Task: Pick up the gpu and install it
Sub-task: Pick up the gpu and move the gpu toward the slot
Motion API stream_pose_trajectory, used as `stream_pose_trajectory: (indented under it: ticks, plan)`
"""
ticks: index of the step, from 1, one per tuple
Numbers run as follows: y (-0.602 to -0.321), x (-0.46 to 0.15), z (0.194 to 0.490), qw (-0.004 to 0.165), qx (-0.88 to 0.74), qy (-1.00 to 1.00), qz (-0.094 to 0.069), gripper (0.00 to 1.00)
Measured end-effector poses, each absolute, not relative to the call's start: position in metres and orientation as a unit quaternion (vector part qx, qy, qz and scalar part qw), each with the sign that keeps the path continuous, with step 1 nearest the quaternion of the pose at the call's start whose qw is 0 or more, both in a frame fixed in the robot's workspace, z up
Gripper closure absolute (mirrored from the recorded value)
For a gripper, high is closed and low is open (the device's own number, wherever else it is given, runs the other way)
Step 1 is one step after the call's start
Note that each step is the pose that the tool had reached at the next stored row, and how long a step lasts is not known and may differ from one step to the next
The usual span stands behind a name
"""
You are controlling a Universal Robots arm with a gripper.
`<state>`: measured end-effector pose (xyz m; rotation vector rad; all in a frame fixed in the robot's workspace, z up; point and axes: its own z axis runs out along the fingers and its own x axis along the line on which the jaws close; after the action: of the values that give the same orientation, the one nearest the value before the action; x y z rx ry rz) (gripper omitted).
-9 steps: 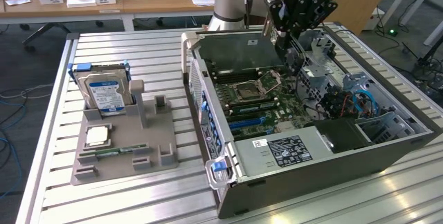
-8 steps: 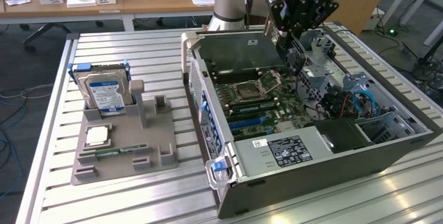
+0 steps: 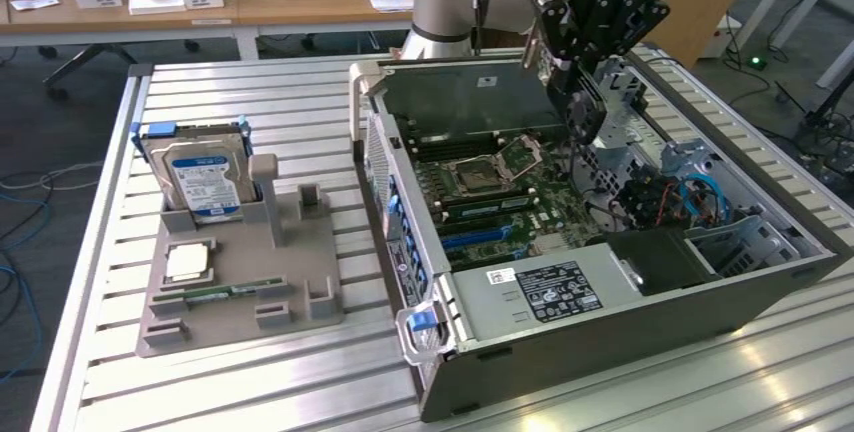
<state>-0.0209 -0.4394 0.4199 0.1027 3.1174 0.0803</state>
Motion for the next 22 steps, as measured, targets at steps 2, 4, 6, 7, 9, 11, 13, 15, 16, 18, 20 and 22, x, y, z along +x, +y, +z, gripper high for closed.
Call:
stream_pose_trajectory:
  ticks: [2,4,6,7,9,11,13,15,16,18,20,22]
  plan:
    - [-0.439,-0.019,0.420,0.011,0.033,0.999,0.026,0.74]
    - [-0.439,-0.019,0.420,0.011,0.033,0.999,0.026,0.74]
    - [-0.439,-0.019,0.420,0.011,0.033,0.999,0.026,0.74]
    - [-0.439,-0.019,0.420,0.011,0.033,0.999,0.026,0.74]
    - [-0.439,-0.017,0.420,0.011,0.033,0.999,0.026,0.74]
    - [-0.439,-0.012,0.420,0.011,0.033,0.999,0.026,0.74]
    - [-0.439,-0.006,0.420,0.011,0.033,0.999,0.026,0.74]
    - [-0.439,-0.001,0.420,0.011,0.033,0.999,0.026,0.74]
    - [-0.439,0.002,0.420,0.011,0.033,0.999,0.026,0.74]
    - [-0.439,0.007,0.420,0.011,0.033,0.999,0.026,0.74]
    - [-0.439,0.012,0.420,0.011,0.033,0.999,0.026,0.74]
    - [-0.439,0.018,0.420,0.011,0.033,0.999,0.026,0.74]
